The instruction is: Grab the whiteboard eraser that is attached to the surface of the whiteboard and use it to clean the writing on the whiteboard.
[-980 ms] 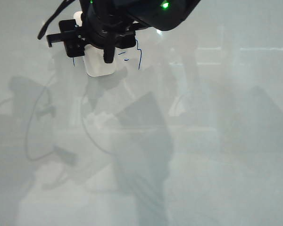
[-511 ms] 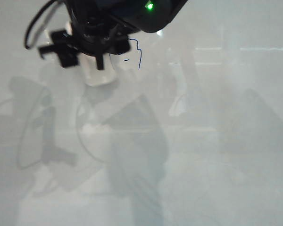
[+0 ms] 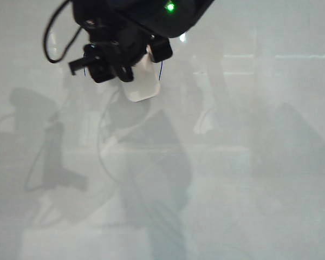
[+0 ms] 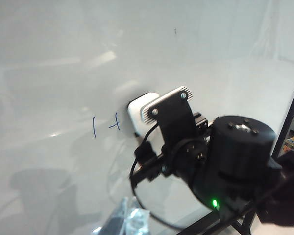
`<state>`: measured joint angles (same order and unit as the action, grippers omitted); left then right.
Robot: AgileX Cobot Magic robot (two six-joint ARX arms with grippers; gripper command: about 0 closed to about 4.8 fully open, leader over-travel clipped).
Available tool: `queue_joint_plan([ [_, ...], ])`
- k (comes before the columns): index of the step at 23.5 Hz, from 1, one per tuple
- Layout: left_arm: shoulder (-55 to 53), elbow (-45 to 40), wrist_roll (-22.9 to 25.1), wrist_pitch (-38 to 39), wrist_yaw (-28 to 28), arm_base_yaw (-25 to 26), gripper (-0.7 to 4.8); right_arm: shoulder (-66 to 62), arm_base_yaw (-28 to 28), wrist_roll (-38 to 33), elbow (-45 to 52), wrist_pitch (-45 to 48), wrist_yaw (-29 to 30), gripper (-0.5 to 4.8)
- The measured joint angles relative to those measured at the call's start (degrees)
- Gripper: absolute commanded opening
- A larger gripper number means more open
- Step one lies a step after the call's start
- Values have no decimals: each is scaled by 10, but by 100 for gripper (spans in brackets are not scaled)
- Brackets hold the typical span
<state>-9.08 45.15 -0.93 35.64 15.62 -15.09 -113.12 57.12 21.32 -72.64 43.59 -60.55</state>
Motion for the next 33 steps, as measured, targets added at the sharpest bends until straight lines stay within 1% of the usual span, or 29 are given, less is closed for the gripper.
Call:
queue_joint_plan([
  [2, 0, 0, 0, 0, 0, 0, -5, 0, 7, 0, 0, 0, -11, 149],
  [3, 0, 0, 0, 0, 0, 0, -5, 0, 4, 0, 0, 2, -19, 149],
  [6, 0, 0, 0, 0, 0, 0, -5, 0, -13, -3, 2, 22, -19, 149],
  [11, 0, 0, 0, 0, 0, 0, -5, 0, -28, -4, 30, 94, 6, 148],
  [17, 0, 0, 0, 0, 0, 0, -5, -1, -43, -4, 60, 129, 28, 148],
  [20, 0, 0, 0, 0, 0, 0, -5, -1, -53, -5, 63, 139, 52, 148],
  [23, 0, 0, 0, 0, 0, 0, -5, -1, -59, -5, 64, 140, 56, 148],
  [25, 0, 0, 0, 0, 0, 0, -5, -1, -62, -5, 65, 144, 73, 148],
  [33, 0, 0, 0, 0, -2, 0, -5, -1, -63, -15, 67, 155, 109, 148],
])
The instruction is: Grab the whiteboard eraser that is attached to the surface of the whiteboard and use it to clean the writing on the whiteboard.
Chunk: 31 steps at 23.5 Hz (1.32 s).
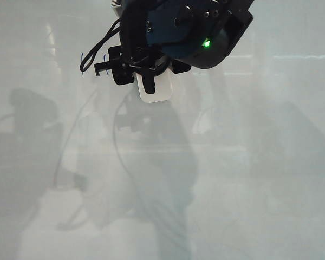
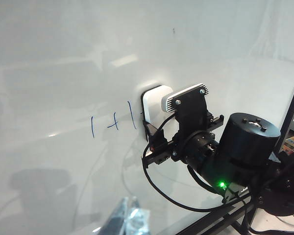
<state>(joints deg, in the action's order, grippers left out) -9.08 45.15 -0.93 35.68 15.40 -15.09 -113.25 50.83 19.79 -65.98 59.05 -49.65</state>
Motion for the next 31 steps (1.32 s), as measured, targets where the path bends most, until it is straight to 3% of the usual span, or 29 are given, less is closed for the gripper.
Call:
queue_joint_plan([
  [8, 0, 0, 0, 0, 0, 0, -5, 0, 28, -3, -4, 10, 47, 147],
  [25, 0, 0, 0, 1, -2, 0, -5, -62, 20, 34, -64, 23, 52, 147],
  [31, 0, 0, 0, 1, -5, 0, -5, -86, 26, 31, -120, -18, 38, 144],
])
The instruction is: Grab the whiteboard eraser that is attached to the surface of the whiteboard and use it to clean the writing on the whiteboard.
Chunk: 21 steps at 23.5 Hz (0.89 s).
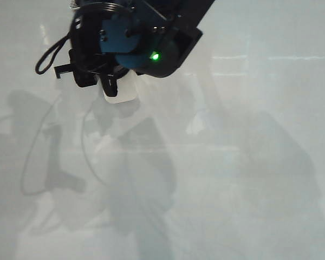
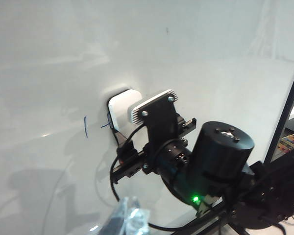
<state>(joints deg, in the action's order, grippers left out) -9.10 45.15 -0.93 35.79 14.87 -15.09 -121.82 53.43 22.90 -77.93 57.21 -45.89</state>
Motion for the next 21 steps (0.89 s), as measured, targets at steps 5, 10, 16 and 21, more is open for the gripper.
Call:
queue_joint_plan([
  [5, 0, 0, -2, 9, -21, 0, -5, -18, 7, 0, -27, -10, 7, 143],
  [10, 0, 0, -2, 12, -21, 0, -5, -20, 25, 17, -41, -32, 100, 143],
  [16, 0, 0, -2, -12, -21, 0, -5, -20, 45, 31, -41, -47, 75, 143],
  [21, 0, 0, -11, -13, -21, 0, -5, -21, 62, 26, -41, -66, 92, 134],
])
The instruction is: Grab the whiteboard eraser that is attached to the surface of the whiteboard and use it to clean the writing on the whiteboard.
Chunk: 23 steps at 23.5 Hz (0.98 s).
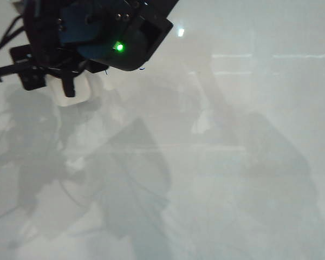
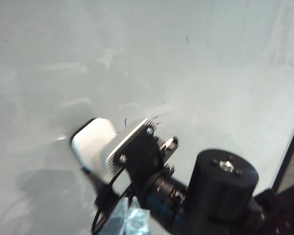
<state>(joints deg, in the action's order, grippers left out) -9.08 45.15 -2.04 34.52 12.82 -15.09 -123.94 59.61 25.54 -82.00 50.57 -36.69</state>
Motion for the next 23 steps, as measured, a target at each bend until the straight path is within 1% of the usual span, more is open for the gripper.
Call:
queue_joint_plan([
  [3, 0, 0, -2, 0, 0, 0, -5, 0, 0, 0, 0, -17, 10, 133],
  [6, 0, 0, -2, 0, 0, 0, -5, -4, -21, 0, 0, -37, 9, 134],
  [7, 0, 0, -2, 0, 0, 0, -5, -7, -32, 0, 2, -37, 10, 133],
  [12, 0, 0, -2, 0, 0, 0, -5, -7, -44, 0, 2, -38, 18, 133],
  [18, 0, 0, -2, 0, 0, 0, -5, -7, -53, 47, 2, -38, 23, 134],
  [20, 0, 0, -2, 0, 0, 0, -5, -7, -53, 73, 2, -40, 3, 133],
  [23, 0, 0, -2, 0, 0, 0, -5, -7, -52, 87, 2, -40, -10, 133],
])
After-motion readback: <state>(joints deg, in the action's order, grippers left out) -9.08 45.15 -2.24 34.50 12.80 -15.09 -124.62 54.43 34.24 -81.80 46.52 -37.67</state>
